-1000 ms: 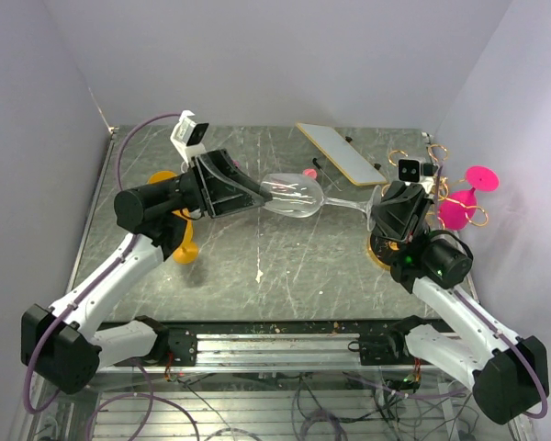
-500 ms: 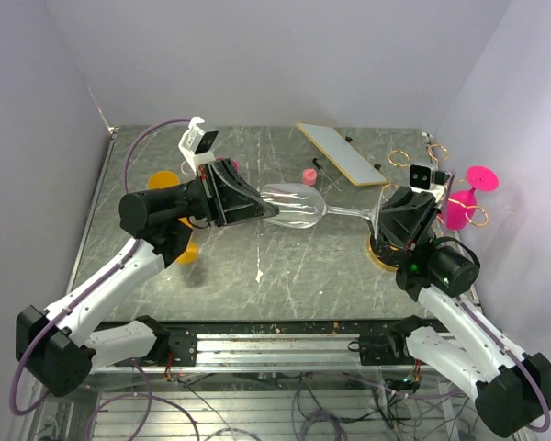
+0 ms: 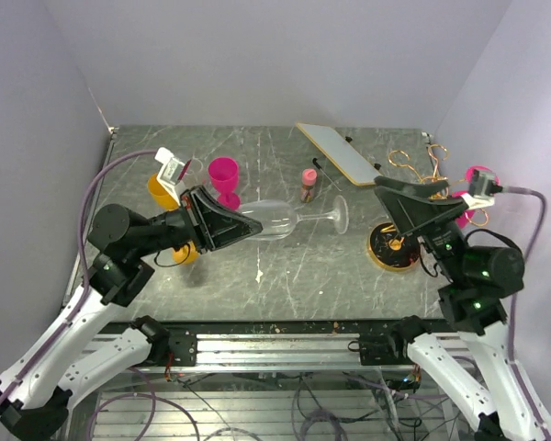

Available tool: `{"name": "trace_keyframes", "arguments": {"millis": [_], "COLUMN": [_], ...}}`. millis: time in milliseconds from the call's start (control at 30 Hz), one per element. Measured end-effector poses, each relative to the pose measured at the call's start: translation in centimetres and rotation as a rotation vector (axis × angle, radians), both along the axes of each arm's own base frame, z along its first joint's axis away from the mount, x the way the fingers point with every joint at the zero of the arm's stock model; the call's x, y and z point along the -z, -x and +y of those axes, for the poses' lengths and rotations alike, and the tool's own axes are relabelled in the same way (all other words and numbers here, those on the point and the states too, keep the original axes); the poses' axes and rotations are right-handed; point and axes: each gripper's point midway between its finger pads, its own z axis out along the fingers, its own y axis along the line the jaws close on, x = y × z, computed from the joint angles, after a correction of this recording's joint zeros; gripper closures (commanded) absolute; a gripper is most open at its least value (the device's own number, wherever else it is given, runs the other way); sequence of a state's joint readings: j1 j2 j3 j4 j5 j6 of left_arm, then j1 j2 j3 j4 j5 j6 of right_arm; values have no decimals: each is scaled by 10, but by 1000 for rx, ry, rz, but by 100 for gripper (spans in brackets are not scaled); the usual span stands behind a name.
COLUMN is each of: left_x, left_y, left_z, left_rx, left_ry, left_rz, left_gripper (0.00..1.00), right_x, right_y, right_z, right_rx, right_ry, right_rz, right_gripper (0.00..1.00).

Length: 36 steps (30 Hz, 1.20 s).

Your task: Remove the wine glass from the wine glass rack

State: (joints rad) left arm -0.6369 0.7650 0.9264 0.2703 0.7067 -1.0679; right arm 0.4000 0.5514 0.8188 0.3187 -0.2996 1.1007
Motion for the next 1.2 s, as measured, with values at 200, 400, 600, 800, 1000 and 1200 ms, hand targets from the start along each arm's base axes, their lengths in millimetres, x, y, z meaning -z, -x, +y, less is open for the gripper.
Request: {"name": "trace_keyframes", "arguments": {"millis": [200, 400, 600, 800, 1000, 1200], "left_x": [55, 122, 210, 247, 269, 280], "left_y": [-43, -98, -131, -150, -169, -182], "left_z": [8, 24, 52, 68, 73, 81], "left_rx": [-254, -487, -601, -632, -609, -595], "left_ry": [-260, -671, -1117, -1347, -1416, -1427], "left_rz": [153, 319, 422, 407, 406, 427], "left_gripper": [93, 93, 93, 93, 93, 93], "right_x": [2, 16, 37, 39, 24, 18], "right_y": [-9, -17, -23, -17, -5, 4], "right_z": [-35, -51, -58, -66, -75, -85], "right_rx": [297, 422, 468, 497, 522, 557], "right_ry": [198, 339, 420, 440, 433, 430], "right_rz": [-13, 20, 67, 76, 53, 49], "right_gripper": [2, 3, 2, 3, 3, 2]}}
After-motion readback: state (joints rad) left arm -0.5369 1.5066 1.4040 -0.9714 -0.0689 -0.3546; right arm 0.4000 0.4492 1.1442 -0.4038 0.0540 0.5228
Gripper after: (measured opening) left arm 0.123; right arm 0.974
